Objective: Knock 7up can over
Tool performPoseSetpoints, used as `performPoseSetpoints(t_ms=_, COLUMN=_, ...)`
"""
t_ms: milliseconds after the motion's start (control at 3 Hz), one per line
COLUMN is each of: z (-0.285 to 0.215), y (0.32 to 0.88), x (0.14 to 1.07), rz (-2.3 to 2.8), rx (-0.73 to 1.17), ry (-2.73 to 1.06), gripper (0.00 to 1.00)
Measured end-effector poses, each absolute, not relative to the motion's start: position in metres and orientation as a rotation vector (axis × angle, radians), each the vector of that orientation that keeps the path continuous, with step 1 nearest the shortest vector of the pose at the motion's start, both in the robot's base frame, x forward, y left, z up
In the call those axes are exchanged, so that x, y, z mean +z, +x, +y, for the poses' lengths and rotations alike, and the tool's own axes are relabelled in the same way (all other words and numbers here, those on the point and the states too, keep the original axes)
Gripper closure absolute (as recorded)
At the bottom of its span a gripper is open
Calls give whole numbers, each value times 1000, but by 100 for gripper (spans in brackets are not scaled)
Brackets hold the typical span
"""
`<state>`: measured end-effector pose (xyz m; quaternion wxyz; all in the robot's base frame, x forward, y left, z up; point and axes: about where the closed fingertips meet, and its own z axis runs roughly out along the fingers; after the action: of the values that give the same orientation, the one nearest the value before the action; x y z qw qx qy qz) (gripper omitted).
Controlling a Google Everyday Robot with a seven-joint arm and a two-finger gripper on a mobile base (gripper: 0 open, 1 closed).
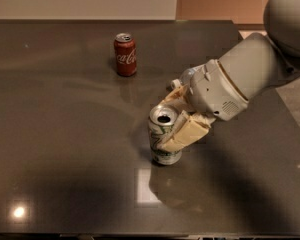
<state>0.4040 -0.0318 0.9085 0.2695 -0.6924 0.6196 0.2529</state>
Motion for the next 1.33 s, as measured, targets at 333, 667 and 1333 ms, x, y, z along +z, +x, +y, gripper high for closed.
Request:
performPoseSetpoints(t_ms=333, z=-70, y=422, x=923, rz=1805, rx=579, ry=-1922, gripper=100)
performPoseSetpoints(t_ms=667, z=-102, y=427, x=927, rz=1885, rx=397, ry=-2068, gripper=100)
performPoseSetpoints(t_ms=1333, z=-131, y=408, x=921, rz=1853, rx=7, ry=-2270, gripper=100)
